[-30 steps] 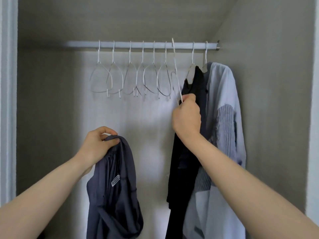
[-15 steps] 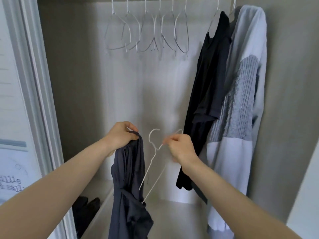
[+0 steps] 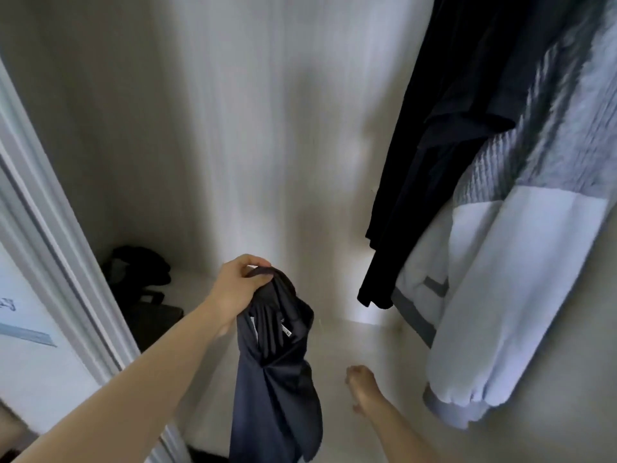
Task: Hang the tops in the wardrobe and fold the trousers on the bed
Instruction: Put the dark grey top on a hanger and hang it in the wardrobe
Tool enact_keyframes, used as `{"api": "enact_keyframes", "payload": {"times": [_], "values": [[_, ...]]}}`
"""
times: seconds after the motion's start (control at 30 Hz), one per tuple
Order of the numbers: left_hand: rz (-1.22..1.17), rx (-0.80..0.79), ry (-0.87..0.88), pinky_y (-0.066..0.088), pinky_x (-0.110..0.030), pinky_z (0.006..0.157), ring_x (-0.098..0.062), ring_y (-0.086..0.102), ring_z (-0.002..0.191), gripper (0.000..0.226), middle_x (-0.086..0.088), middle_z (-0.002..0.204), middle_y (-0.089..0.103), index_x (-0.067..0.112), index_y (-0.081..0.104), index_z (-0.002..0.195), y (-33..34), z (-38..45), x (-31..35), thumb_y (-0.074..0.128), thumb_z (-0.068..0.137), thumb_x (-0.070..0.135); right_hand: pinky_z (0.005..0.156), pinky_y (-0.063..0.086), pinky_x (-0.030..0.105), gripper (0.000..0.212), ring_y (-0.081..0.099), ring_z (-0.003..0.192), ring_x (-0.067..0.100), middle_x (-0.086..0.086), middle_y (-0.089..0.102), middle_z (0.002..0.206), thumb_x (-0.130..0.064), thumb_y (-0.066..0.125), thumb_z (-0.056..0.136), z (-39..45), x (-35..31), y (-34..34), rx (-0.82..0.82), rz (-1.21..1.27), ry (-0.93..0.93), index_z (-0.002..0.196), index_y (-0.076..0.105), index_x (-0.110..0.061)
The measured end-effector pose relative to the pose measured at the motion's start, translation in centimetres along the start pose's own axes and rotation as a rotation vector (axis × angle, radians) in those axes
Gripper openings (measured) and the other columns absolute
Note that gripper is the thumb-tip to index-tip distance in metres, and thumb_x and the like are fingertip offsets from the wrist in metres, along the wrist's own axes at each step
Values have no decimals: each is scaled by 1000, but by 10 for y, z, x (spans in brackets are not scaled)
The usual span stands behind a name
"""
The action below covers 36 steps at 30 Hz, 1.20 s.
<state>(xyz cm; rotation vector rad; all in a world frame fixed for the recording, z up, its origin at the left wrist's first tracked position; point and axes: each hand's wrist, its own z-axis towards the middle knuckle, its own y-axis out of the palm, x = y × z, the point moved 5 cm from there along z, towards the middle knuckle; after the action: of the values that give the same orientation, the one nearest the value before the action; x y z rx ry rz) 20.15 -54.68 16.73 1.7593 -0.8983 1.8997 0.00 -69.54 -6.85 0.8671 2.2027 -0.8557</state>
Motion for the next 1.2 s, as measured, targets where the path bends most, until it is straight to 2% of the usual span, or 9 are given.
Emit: {"api": "enact_keyframes", "payload": {"times": [0.1,0.2,0.47,0.67,0.77,0.87,0.93,1.03,1.2], "values": [[-4,11,-26,51,-27,69,-19,66,78,13,-5,87,71,12,68,91,2,3,-22,66,88,-1,77,47,38,40,51,101,33,15,51,124,-27,39,99,17,22,2,-11,82,123,132,45,-5],[6,21,-67,52,-28,70,-20,65,78,12,-6,86,70,11,67,90,0,7,-46,66,89,0,78,46,37,43,49,108,32,14,50,129,-28,40,100,31,35,9,-40,101,167,136,41,-5],[45,119,-175,53,-27,70,-21,64,77,10,-10,91,68,5,65,100,-16,23,-101,66,91,3,63,44,30,10,50,71,24,11,54,82,-13,48,94,88,49,36,-30,101,187,92,56,-6],[46,210,-213,53,-34,78,-23,65,83,12,-10,92,69,7,67,101,-34,39,-148,67,90,3,55,44,27,20,49,59,20,9,54,73,-14,52,95,134,64,86,-48,60,188,76,48,-8],[55,232,-194,52,-29,75,-18,63,78,12,-7,87,67,7,67,100,-35,45,-161,68,89,2,54,46,27,19,52,56,22,10,55,69,-10,55,90,159,62,104,-76,-26,153,72,50,-11],[86,245,-189,51,-23,70,-12,62,72,11,-4,82,66,8,66,98,-35,49,-184,68,88,2,72,44,28,10,62,88,28,13,64,95,-8,53,91,188,44,124,-53,-509,-195,92,63,-8],[103,247,-204,52,-20,67,-11,63,71,11,-4,82,67,9,67,96,-34,48,-201,68,88,3,87,41,30,25,56,110,30,15,56,118,-2,47,91,199,35,139,-33,-915,-467,113,57,-5],[96,248,-235,53,-20,66,-13,64,73,11,-6,84,68,9,67,97,-33,48,-227,69,88,4,91,46,36,33,49,116,29,9,46,124,2,43,91,215,30,159,-23,-1401,-748,122,50,-9],[75,244,-271,54,-29,73,-18,66,76,12,-10,88,68,8,67,99,-31,48,-255,67,89,3,90,48,40,31,50,117,25,6,52,121,-3,44,93,242,39,166,-116,-1665,-815,120,55,-10]]}}
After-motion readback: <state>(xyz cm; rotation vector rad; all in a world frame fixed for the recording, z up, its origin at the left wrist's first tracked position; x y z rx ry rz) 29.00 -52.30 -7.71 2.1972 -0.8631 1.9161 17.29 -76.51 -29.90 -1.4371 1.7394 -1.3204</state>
